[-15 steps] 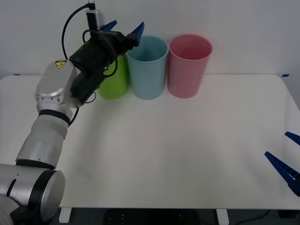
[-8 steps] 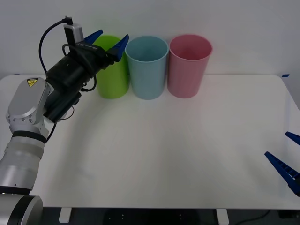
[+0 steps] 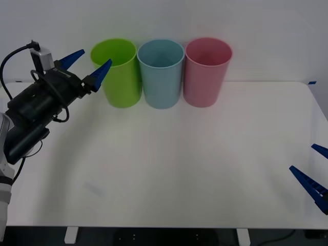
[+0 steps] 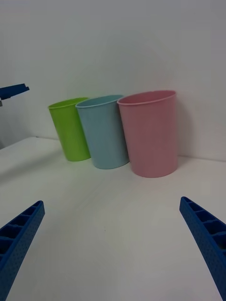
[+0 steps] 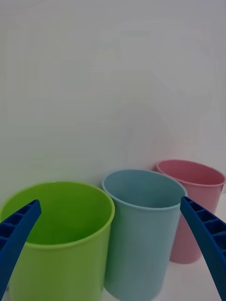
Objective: Grasp the object on the table and drop it into the matching bin: aluminum can to the light blue bin, PET bottle to the pink bin.
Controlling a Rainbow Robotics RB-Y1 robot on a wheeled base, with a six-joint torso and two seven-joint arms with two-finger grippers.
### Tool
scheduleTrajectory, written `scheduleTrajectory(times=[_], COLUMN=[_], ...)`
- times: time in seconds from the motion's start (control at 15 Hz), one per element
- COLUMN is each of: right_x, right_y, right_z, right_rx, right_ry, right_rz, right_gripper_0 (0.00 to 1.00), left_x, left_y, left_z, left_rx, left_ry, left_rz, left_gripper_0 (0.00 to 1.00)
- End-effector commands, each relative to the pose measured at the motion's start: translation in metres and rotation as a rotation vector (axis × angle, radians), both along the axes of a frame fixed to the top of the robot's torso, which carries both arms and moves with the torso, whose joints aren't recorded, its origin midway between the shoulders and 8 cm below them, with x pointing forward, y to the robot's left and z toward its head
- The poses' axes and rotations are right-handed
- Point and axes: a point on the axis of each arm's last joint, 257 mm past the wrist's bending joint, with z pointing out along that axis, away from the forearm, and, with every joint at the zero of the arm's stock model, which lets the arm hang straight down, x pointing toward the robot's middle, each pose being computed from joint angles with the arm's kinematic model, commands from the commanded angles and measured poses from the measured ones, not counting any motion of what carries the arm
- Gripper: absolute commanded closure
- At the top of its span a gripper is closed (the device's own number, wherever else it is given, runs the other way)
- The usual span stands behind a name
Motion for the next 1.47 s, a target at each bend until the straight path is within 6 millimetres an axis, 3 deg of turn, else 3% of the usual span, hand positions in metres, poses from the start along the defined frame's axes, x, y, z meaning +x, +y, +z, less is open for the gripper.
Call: scheduleTrajectory(times=[0.07,0.4,0.73,1.13,1.47], right_x=[0.0,0.0,0.0,0.0,0.0], right_y=[0.0,0.0,0.0,0.0,0.0], right_z=[0.0,0.0,0.0,0.0,0.0], right_rx=[0.0,0.0,0.0,0.0,0.0], right_ry=[0.0,0.0,0.0,0.0,0.0], right_rz=[0.0,0.0,0.0,0.0,0.0], right_gripper_0=[0.0,0.0,0.0,0.0,0.0], left_x=[-0.026,-0.082,-0.133,-0.184,-0.213], left_y=[0.017,0.043,0.083,0.127,0.152], left_z=[-0.007,-0.01,-0.028,-0.052,-0.07], left_rx=[0.019,0.038,0.061,0.092,0.072], left_ry=[0.008,0.076,0.114,0.177,0.227], left_rz=[-0.025,-0.055,0.019,0.076,0.123], left_gripper_0=[0.0,0.0,0.0,0.0,0.0])
